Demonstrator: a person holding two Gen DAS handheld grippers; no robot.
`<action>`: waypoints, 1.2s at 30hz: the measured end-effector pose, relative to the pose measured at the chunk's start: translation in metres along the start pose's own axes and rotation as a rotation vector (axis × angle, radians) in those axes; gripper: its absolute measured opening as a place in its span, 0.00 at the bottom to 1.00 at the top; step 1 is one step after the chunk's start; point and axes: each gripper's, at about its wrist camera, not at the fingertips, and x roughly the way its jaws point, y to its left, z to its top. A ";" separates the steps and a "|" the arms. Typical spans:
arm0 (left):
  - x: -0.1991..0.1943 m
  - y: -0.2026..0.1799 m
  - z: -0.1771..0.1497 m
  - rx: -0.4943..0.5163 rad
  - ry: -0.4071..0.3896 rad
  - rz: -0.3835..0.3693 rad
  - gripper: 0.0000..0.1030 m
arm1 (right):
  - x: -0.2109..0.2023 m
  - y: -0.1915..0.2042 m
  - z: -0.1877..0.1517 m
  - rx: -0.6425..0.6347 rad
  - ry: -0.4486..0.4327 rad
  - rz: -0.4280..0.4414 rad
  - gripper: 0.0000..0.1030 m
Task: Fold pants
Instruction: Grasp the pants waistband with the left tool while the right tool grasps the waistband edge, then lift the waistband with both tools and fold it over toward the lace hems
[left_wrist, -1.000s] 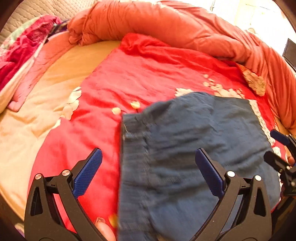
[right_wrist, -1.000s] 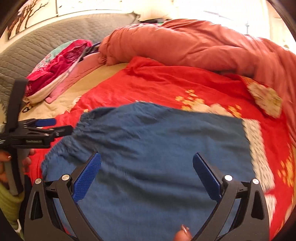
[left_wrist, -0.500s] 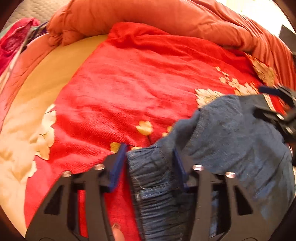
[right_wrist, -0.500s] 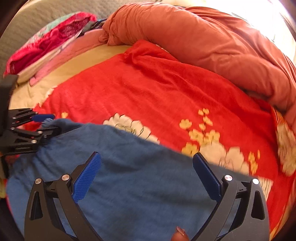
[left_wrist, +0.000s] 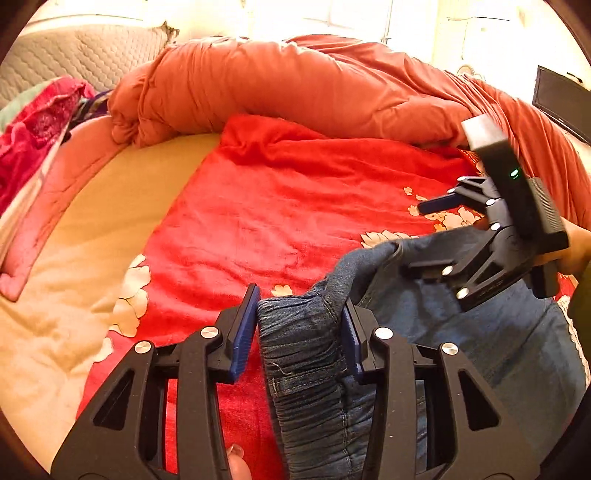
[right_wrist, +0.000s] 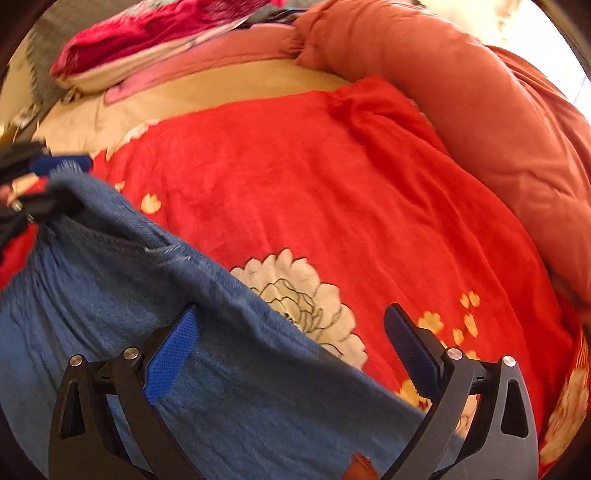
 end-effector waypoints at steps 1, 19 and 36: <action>0.000 -0.002 -0.001 0.011 -0.002 0.008 0.32 | 0.004 0.002 0.000 -0.004 0.009 0.016 0.73; -0.051 -0.017 -0.012 0.009 -0.088 -0.033 0.32 | -0.123 0.055 -0.068 0.279 -0.281 -0.017 0.10; -0.112 -0.034 -0.093 -0.049 -0.089 0.013 0.32 | -0.170 0.175 -0.149 0.264 -0.328 0.072 0.10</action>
